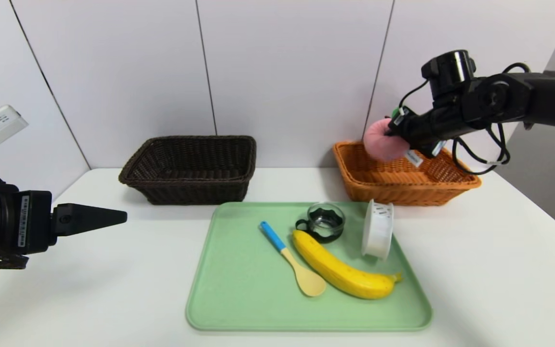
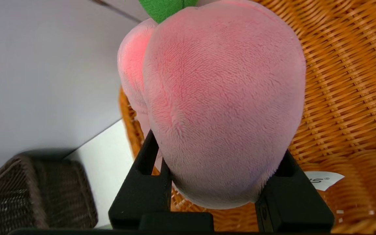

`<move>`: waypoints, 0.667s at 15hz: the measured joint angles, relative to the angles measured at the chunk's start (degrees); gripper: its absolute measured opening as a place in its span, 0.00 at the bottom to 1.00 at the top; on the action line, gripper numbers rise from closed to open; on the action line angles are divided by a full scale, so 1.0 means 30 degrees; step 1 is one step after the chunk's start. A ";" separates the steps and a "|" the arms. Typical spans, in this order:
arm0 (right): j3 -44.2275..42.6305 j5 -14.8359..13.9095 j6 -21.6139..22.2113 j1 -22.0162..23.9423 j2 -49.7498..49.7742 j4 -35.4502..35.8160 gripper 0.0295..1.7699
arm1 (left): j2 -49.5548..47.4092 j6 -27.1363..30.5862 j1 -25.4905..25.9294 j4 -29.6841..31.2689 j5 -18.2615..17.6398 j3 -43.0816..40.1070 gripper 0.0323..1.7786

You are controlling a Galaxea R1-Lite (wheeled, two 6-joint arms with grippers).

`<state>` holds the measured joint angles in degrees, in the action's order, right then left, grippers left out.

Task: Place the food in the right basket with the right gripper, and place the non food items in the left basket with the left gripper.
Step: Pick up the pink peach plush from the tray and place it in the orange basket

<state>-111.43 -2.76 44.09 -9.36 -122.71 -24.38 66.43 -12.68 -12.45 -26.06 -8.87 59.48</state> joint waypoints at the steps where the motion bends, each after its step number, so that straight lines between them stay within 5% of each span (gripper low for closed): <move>1: -0.0008 0.0004 0.0037 0.0053 -0.0333 0.0037 0.37 | 0.0024 -0.0008 -0.0065 0.0000 -0.0016 0.0008 0.95; 7: -0.0065 0.0057 0.0073 0.0163 -0.1434 0.0061 0.37 | 0.0276 -0.0028 -0.0130 0.0037 -0.0634 0.0146 0.95; 10: -0.0065 0.0122 -0.0008 0.0146 -0.1589 -0.0033 0.54 | 0.0585 -0.0199 -0.0142 0.0073 -0.0744 0.0614 0.95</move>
<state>-111.63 -2.39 44.07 -8.92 -127.48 -24.48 68.18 -13.28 -12.87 -25.84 -11.11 61.32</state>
